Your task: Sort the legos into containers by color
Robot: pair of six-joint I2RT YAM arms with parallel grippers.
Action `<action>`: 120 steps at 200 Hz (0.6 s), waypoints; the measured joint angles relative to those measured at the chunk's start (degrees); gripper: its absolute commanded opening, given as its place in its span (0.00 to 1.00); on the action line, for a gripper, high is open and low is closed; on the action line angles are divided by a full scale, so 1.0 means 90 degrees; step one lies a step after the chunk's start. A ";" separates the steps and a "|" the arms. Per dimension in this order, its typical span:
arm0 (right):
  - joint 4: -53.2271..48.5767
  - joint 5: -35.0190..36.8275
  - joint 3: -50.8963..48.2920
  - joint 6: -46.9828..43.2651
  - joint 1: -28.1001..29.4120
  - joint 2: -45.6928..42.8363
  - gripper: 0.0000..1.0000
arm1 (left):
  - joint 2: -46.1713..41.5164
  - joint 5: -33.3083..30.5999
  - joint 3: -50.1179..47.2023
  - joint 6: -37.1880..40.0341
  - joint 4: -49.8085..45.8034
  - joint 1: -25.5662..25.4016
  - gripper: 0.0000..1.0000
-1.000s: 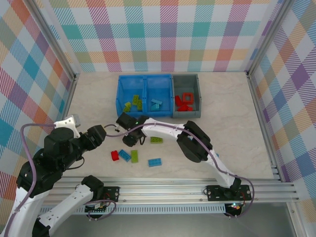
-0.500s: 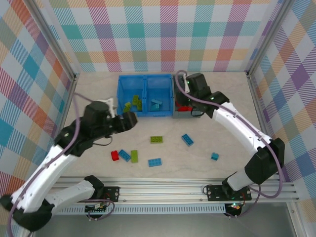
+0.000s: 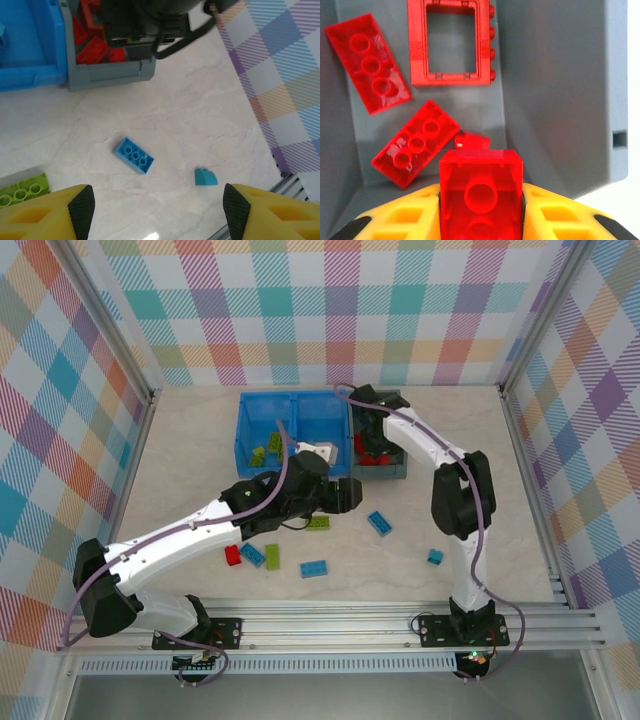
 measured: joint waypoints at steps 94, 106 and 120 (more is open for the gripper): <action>-0.0636 0.0418 0.0648 0.0381 -0.0032 0.0835 0.63 | -0.0226 -0.0282 -0.0182 0.0000 0.0124 -0.0024 0.71; -0.0631 0.0408 0.0665 0.0384 -0.0010 0.0806 0.64 | -0.0245 -0.0291 -0.0206 0.0000 0.0080 -0.0027 0.72; -0.0631 0.0384 0.0665 0.0381 0.0027 0.0704 0.64 | -0.0250 -0.0330 -0.0250 0.0002 0.0051 -0.0034 0.72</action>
